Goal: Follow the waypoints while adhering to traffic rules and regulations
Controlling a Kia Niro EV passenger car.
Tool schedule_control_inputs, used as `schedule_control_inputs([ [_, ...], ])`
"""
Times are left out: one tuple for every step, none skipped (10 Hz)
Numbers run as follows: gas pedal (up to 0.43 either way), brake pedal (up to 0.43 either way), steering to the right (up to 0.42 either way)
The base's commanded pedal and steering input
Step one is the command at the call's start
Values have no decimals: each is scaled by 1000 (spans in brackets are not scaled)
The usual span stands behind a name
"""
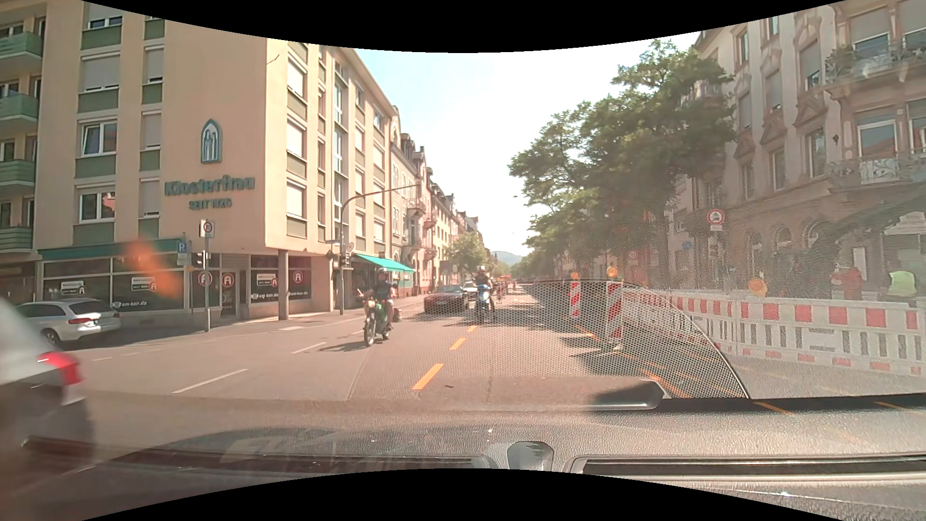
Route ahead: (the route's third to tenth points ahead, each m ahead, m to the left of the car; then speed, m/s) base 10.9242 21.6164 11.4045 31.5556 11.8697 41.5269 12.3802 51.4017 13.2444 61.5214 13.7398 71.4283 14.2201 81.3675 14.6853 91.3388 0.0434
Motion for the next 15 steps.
schedule_control_inputs([
  [0, 159, -1],
  [0, 159, -1],
  [0, 165, -1],
  [0, 165, -1],
  [0, 165, -1],
  [0, 171, -1],
  [0, 171, -1],
  [0, 177, -1],
  [0, 171, -1],
  [0, 177, -1],
  [0, 177, -1],
  [0, 177, -1],
  [0, 177, -1],
  [0, 177, -1],
  [0, 177, -1],
])
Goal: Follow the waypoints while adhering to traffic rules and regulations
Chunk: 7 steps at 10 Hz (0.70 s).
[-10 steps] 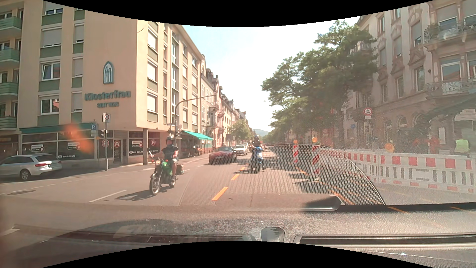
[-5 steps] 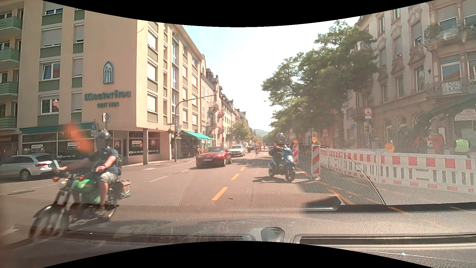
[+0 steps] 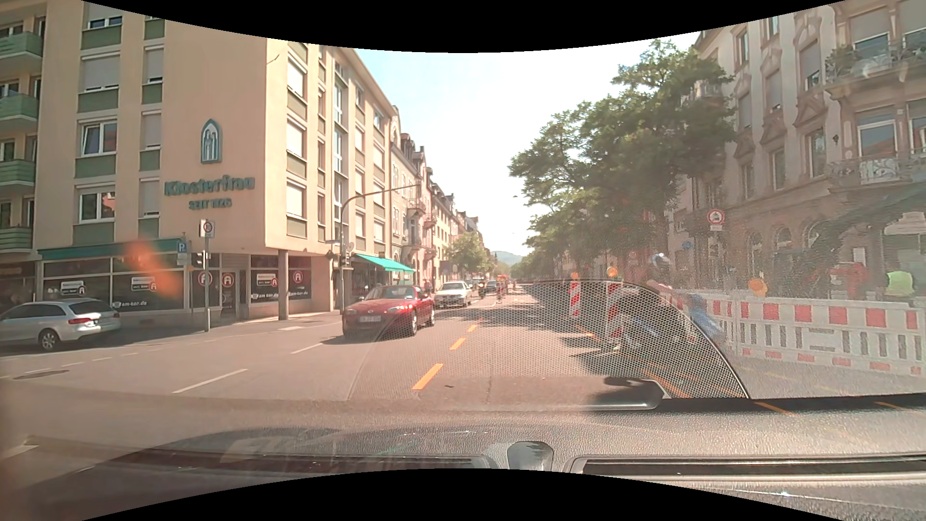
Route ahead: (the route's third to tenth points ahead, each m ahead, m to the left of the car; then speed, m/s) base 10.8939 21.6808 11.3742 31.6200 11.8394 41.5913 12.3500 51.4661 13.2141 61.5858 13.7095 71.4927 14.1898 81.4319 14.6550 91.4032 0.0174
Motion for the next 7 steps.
schedule_control_inputs([
  [0, 177, -1],
  [0, 177, -1],
  [0, 183, -1],
  [0, 177, -1],
  [0, 177, -1],
  [0, 183, -1],
  [0, 183, -1],
])
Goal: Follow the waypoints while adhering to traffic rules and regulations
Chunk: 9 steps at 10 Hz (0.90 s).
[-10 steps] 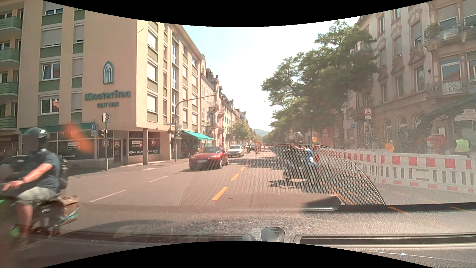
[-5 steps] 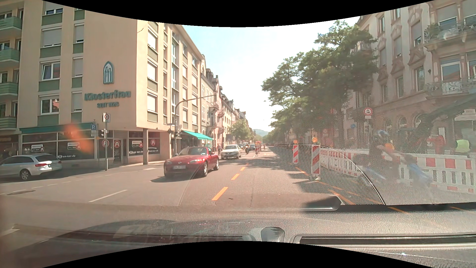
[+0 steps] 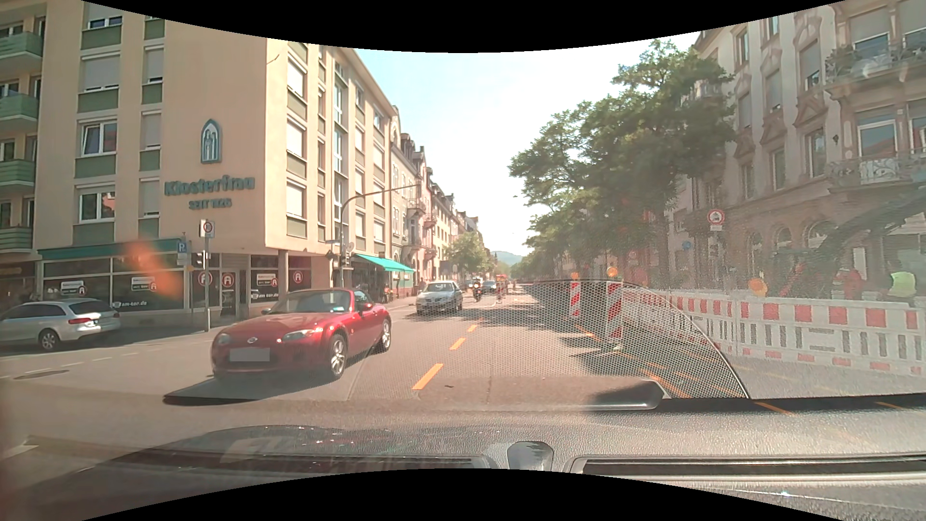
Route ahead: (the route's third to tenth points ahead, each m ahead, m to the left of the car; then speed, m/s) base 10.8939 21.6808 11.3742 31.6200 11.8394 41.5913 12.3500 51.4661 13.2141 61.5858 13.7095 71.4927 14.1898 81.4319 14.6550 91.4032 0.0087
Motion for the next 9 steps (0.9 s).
schedule_control_inputs([
  [0, 183, -1],
  [0, 183, -1],
  [0, 183, -1],
  [0, 183, -1],
  [0, 183, -1],
  [0, 183, -1],
  [0, 183, -1],
  [0, 183, -1],
  [0, 183, -1],
])
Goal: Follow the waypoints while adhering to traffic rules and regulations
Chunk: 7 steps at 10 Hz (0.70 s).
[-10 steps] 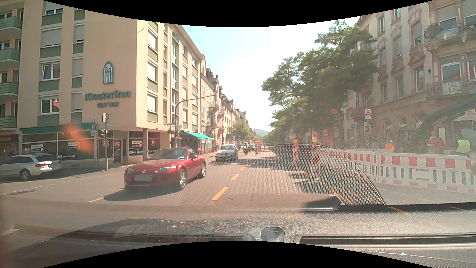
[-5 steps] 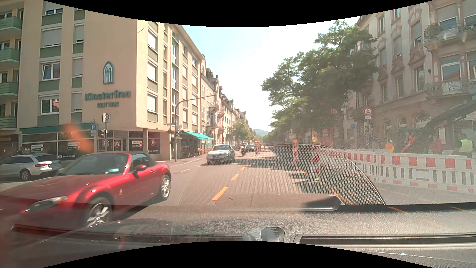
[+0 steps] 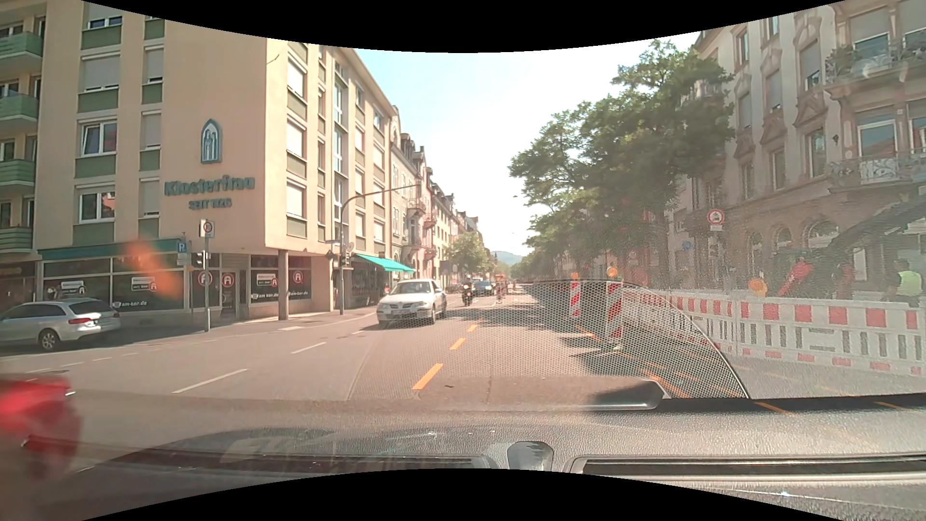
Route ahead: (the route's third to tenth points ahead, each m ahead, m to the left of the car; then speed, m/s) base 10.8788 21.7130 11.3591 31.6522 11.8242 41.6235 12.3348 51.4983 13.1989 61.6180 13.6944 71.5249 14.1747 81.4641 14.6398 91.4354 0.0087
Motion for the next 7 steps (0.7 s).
schedule_control_inputs([
  [0, 183, -1],
  [0, 183, -1],
  [0, 183, -1],
  [0, 183, -1],
  [0, 183, -1],
  [0, 183, -1],
  [0, 183, -1],
])
